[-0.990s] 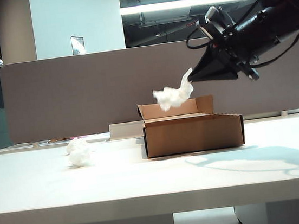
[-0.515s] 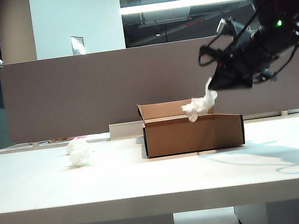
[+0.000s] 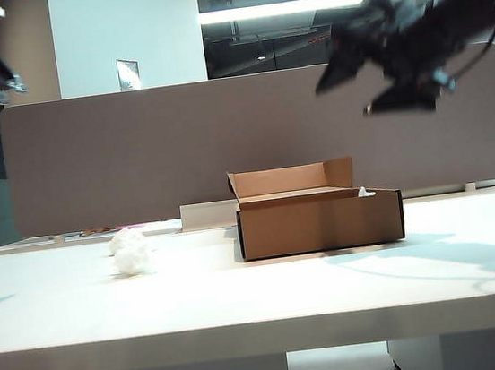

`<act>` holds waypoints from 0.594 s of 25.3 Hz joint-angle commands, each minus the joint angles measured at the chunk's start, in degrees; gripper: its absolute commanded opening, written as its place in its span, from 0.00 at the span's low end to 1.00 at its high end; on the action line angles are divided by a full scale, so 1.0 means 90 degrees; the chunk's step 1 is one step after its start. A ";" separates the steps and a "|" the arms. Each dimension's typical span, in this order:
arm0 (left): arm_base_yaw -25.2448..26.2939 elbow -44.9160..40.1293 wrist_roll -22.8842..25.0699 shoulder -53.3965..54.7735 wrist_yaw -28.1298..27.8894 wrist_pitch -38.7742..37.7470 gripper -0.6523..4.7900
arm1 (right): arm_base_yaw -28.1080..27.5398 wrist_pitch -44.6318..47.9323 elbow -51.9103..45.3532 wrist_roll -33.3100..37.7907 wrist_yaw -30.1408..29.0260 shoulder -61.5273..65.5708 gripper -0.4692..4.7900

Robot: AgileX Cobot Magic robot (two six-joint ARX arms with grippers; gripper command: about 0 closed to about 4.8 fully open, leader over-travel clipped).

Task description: Pick up all the paper balls on the table and put them in the paper box.

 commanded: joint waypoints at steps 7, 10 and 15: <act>-0.0692 0.1637 -0.0012 0.2171 -0.0015 -0.0971 0.41 | -0.0002 -0.2766 0.0039 -0.0646 0.0019 -0.1719 0.76; -0.0695 0.2395 0.0034 0.2994 -0.0027 -0.1775 0.57 | 0.0000 -0.3818 0.0039 -0.0651 -0.0007 -0.2030 0.77; -0.0695 0.3262 0.0529 0.3835 -0.0036 -0.2803 0.69 | 0.0002 -0.5047 0.0039 -0.0651 -0.0036 -0.2193 0.77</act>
